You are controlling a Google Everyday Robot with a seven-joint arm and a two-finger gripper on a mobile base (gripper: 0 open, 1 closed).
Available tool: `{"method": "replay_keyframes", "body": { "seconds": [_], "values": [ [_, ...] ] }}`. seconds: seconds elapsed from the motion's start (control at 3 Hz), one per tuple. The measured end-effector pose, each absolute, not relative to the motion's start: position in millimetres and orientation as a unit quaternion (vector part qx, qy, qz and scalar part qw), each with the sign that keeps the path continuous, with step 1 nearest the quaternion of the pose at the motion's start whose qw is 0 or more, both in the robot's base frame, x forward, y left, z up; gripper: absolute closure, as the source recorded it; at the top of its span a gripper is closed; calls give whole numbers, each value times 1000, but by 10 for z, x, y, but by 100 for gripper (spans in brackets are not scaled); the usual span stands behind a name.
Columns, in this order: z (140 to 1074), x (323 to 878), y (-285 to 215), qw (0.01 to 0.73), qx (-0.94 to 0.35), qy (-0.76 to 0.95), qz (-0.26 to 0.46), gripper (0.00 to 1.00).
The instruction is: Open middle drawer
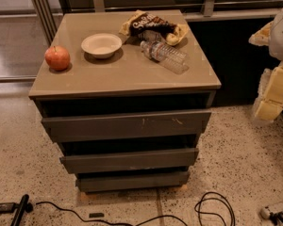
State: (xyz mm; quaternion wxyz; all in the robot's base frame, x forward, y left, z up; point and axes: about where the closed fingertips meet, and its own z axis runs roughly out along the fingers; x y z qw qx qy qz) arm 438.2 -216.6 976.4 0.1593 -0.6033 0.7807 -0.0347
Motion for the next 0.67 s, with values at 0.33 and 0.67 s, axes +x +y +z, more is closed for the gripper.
{"method": "replay_keyframes", "body": {
  "seconds": [0.33,0.67],
  "values": [
    [9766,4391,-2148,165,-603,780,-35,0],
    [9596,4399,-2041,182,-612,769,-17,0]
  ]
}}
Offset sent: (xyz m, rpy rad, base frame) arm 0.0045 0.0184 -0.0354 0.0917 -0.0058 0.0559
